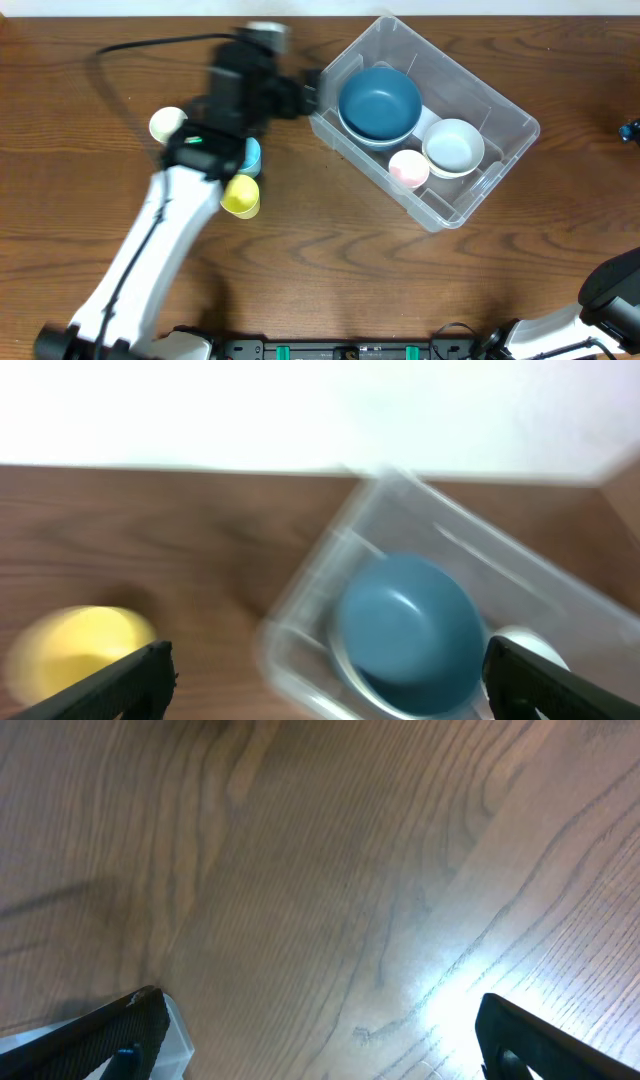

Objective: Pack container
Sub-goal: 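Move the left gripper back left to the cream cup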

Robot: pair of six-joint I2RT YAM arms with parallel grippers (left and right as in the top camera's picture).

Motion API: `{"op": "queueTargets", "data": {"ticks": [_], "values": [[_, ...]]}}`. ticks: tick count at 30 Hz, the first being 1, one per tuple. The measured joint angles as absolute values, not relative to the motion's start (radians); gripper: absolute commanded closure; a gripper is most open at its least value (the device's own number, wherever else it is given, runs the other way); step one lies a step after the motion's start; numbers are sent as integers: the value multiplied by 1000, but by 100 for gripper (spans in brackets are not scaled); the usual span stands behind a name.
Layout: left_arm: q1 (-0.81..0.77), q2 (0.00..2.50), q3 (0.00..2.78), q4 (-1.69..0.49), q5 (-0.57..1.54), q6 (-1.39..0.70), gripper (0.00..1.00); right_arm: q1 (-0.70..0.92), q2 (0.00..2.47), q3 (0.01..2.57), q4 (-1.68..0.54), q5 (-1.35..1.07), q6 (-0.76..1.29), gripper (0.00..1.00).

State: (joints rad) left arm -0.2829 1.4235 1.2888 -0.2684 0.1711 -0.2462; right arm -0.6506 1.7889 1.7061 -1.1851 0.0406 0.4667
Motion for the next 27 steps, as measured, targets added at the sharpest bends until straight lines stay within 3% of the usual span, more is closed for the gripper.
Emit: {"op": "queueTargets", "data": {"ticks": [17,27], "values": [[234,1407,1299,-476,112,-296,2,-651,1789,1706,-1185,41,467,1],[311,1637,1299,-430,97,-298,2,-651,1789,1706,-1185,40,466,1]]}}
